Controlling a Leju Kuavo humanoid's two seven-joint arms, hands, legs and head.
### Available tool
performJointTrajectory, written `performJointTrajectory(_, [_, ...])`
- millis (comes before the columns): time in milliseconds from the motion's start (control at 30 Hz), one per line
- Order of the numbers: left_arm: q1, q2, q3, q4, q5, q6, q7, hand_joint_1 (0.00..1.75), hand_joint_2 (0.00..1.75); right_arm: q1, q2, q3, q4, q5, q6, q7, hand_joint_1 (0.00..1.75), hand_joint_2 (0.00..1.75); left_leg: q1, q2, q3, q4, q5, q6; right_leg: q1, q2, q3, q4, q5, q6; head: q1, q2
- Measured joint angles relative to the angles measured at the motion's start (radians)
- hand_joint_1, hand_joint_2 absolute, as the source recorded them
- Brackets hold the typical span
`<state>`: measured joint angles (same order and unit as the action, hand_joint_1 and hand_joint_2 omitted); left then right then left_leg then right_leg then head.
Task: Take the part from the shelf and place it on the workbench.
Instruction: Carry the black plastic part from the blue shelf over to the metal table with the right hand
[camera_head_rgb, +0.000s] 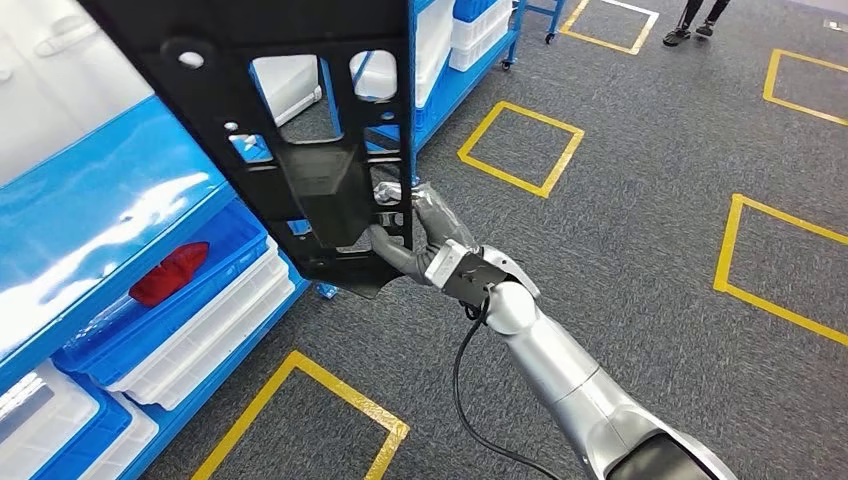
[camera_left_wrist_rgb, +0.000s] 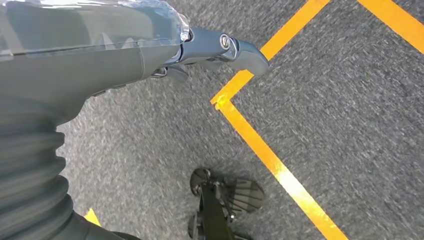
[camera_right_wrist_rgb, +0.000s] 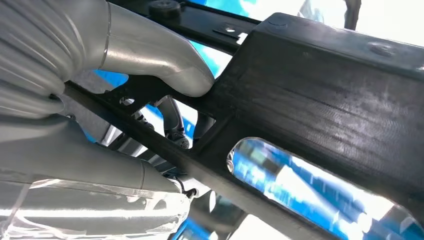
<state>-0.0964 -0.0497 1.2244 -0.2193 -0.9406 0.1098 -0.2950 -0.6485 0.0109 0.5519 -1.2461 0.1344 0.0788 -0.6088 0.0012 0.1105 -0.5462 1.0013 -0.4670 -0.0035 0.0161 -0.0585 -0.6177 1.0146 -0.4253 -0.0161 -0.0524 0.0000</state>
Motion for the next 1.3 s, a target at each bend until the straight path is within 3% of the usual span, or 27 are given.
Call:
performJointTrajectory(33, [0.000,0.000,0.001,0.000,0.002,0.001,0.001,0.00,1.75,0.009,-0.004,-0.011,-0.015,-0.011,-0.002,-0.002,1.75,1.75,0.001,0.000,0.002,0.002,-0.006,-0.005,-0.002,0.012,0.001,-0.003,0.002,-0.004,0.000,0.000])
performJointTrajectory(100, [0.000,0.001,0.002,0.000,0.006,0.002,0.003,0.00,1.75,0.029,-0.012,-0.034,-0.054,-0.034,-0.005,-0.003,1.75,1.75,0.006,-0.039,-0.013,0.045,-0.039,-0.014,-0.010,0.035,0.004,-0.011,0.007,-0.015,0.000,0.000])
performJointTrajectory(167, [0.004,0.001,0.004,0.000,0.008,0.002,0.005,0.00,1.75,0.054,-0.016,-0.054,-0.101,-0.058,0.001,-0.001,1.75,1.75,0.010,-0.090,-0.067,0.166,-0.105,-0.020,-0.014,0.060,0.006,-0.014,0.008,-0.021,0.000,0.000])
performJointTrajectory(200, [0.006,0.001,0.005,0.000,0.009,0.004,0.006,0.00,1.75,0.070,-0.019,-0.064,-0.127,-0.068,0.007,0.000,1.75,1.75,0.011,-0.099,-0.100,0.237,-0.134,-0.022,-0.014,0.073,0.006,-0.013,0.008,-0.022,0.000,0.000])
performJointTrajectory(233, [0.008,0.001,0.006,0.000,0.010,0.005,0.007,0.00,1.75,0.090,-0.022,-0.073,-0.152,-0.075,0.011,0.000,1.75,1.75,0.011,-0.102,-0.126,0.287,-0.147,-0.024,-0.014,0.087,0.007,-0.013,0.008,-0.022,0.000,0.000])
performJointTrajectory(267, [0.009,0.001,0.008,0.000,0.010,0.007,0.007,0.00,1.75,0.111,-0.026,-0.083,-0.177,-0.080,0.016,0.000,1.75,1.75,0.012,-0.103,-0.137,0.302,-0.139,-0.026,-0.015,0.101,0.007,-0.012,0.007,-0.021,0.000,0.000])
performJointTrajectory(300, [0.009,0.001,0.009,0.000,0.010,0.008,0.006,0.00,1.75,0.130,-0.030,-0.091,-0.200,-0.083,0.019,-0.001,1.75,1.75,0.013,-0.105,-0.128,0.273,-0.111,-0.026,-0.016,0.116,0.009,-0.010,0.006,-0.020,0.000,0.000])
performJointTrajectory(333, [0.009,0.002,0.011,0.000,0.010,0.008,0.006,0.00,1.75,0.149,-0.034,-0.098,-0.222,-0.084,0.021,-0.003,1.75,1.75,0.016,-0.113,-0.104,0.211,-0.069,-0.027,-0.019,0.131,0.010,-0.007,0.004,-0.017,0.000,0.000])
performJointTrajectory(400, [0.010,0.002,0.014,0.000,0.010,0.007,0.003,0.00,1.75,0.180,-0.042,-0.108,-0.268,-0.079,0.026,-0.009,1.75,1.75,0.024,-0.158,-0.045,0.076,-0.009,-0.027,-0.021,0.159,0.007,0.003,-0.001,-0.006,0.000,0.000])
performJointTrajectory(467, [0.010,0.001,0.017,0.000,0.010,0.005,0.000,0.00,1.75,0.209,-0.050,-0.115,-0.309,-0.067,0.028,-0.014,1.75,1.75,0.026,-0.186,-0.020,0.022,0.000,-0.023,-0.024,0.182,-0.003,0.010,0.000,0.007,0.000,0.000])
performJointTrajectory(533, [0.007,0.001,0.019,0.000,0.009,0.002,-0.003,0.00,1.75,0.236,-0.059,-0.121,-0.343,-0.052,0.027,-0.015,1.75,1.75,0.024,-0.170,-0.018,0.018,0.001,-0.011,-0.027,0.200,-0.009,0.008,0.004,0.021,0.000,0.000])
performJointTrajectory(600, [0.004,0.000,0.020,0.000,0.006,-0.004,-0.007,0.00,1.75,0.257,-0.070,-0.128,-0.373,-0.036,0.025,-0.013,1.75,1.75,0.025,-0.147,-0.013,0.009,0.006,0.006,-0.024,0.161,-0.023,0.036,-0.015,0.030,0.000,0.000])
performJointTrajectory(667, [0.004,0.000,0.020,0.000,0.003,-0.009,-0.011,0.00,1.75,0.268,-0.076,-0.131,-0.397,-0.014,0.022,-0.010,1.75,1.75,0.021,-0.119,-0.011,0.005,0.007,0.018,-0.023,0.093,-0.074,0.142,-0.071,0.035,0.000,0.000])
performJointTrajectory(733, [0.006,0.000,0.020,0.000,0.001,-0.013,-0.012,0.00,1.75,0.281,-0.079,-0.132,-0.414,0.013,0.014,-0.008,1.75,1.75,0.015,-0.090,-0.011,0.005,0.005,0.021,-0.025,0.068,-0.138,0.271,-0.122,0.038,0.000,0.000])
performJointTrajectory(767, [0.005,0.000,0.020,0.000,0.001,-0.015,-0.012,0.00,1.75,0.289,-0.081,-0.133,-0.422,0.025,0.010,-0.005,1.75,1.75,0.013,-0.076,-0.011,0.005,0.004,0.022,-0.027,0.065,-0.151,0.298,-0.125,0.038,0.000,0.000])
performJointTrajectory(800, [0.004,0.000,0.020,0.000,0.001,-0.016,-0.012,0.00,1.75,0.296,-0.082,-0.133,-0.428,0.034,0.007,-0.003,1.75,1.75,0.012,-0.064,-0.010,0.005,0.002,0.021,-0.028,0.062,-0.141,0.281,-0.108,0.038,0.000,0.000])
performJointTrajectory(833, [0.003,0.000,0.020,0.000,0.001,-0.017,-0.012,0.00,1.75,0.302,-0.084,-0.134,-0.436,0.040,0.006,-0.001,1.75,1.75,0.011,-0.052,-0.008,0.005,0.001,0.020,-0.028,0.055,-0.110,0.225,-0.077,0.035,0.000,0.000])
performJointTrajectory(900, [0.002,-0.001,0.020,0.000,-0.001,-0.017,-0.012,0.00,1.75,0.306,-0.085,-0.135,-0.451,0.045,0.007,0.001,1.75,1.75,0.007,-0.031,-0.002,0.006,-0.005,0.013,-0.022,0.018,-0.030,0.078,-0.027,0.027,0.000,0.000])
performJointTrajectory(967, [0.002,-0.002,0.019,0.000,-0.007,-0.016,-0.012,0.00,1.75,0.306,-0.085,-0.136,-0.467,0.050,0.010,0.002,1.75,1.75,0.004,-0.014,0.003,0.005,-0.009,0.003,-0.012,-0.001,0.006,0.009,-0.014,0.016,0.000,0.000])
performJointTrajectory(1033, [0.001,-0.002,0.019,0.000,-0.012,-0.012,-0.008,0.00,1.75,0.308,-0.086,-0.137,-0.479,0.060,0.013,0.006,1.75,1.75,0.003,0.002,0.008,0.003,-0.013,-0.008,-0.009,0.020,0.005,0.005,-0.012,0.006,0.000,0.000])
performJointTrajectory(1100, [-0.003,-0.002,0.019,0.000,-0.015,-0.004,0.002,0.00,1.75,0.310,-0.087,-0.140,-0.491,0.067,0.014,0.010,1.75,1.75,0.007,-0.022,0.003,0.024,-0.032,-0.018,-0.014,0.039,0.008,-0.004,-0.007,-0.005,0.000,0.000])
performJointTrajectory(1167, [-0.003,-0.003,0.018,0.000,-0.020,0.001,0.015,0.00,1.75,0.309,-0.087,-0.142,-0.501,0.068,0.016,0.011,1.75,1.75,0.010,-0.076,-0.040,0.121,-0.088,-0.024,-0.018,0.058,0.011,-0.010,-0.003,-0.014,0.000,0.000])
performJointTrajectory(1233, [0.001,-0.003,0.018,0.000,-0.021,0.005,0.028,0.00,1.75,0.310,-0.087,-0.143,-0.505,0.068,0.023,0.009,1.75,1.75,0.010,-0.100,-0.106,0.257,-0.144,-0.027,-0.017,0.082,0.011,-0.009,-0.003,-0.017,0.000,0.000])
performJointTrajectory(1267, [0.002,-0.003,0.019,0.000,-0.019,0.007,0.034,0.00,1.75,0.311,-0.087,-0.143,-0.505,0.068,0.027,0.009,1.75,1.75,0.010,-0.102,-0.127,0.294,-0.147,-0.027,-0.016,0.096,0.011,-0.008,-0.003,-0.018,0.000,0.000])
performJointTrajectory(1300, [0.003,-0.003,0.019,0.000,-0.016,0.010,0.039,0.00,1.75,0.311,-0.087,-0.143,-0.506,0.067,0.030,0.008,1.75,1.75,0.010,-0.103,-0.131,0.292,-0.131,-0.026,-0.016,0.110,0.012,-0.007,-0.003,-0.018,0.000,0.000])
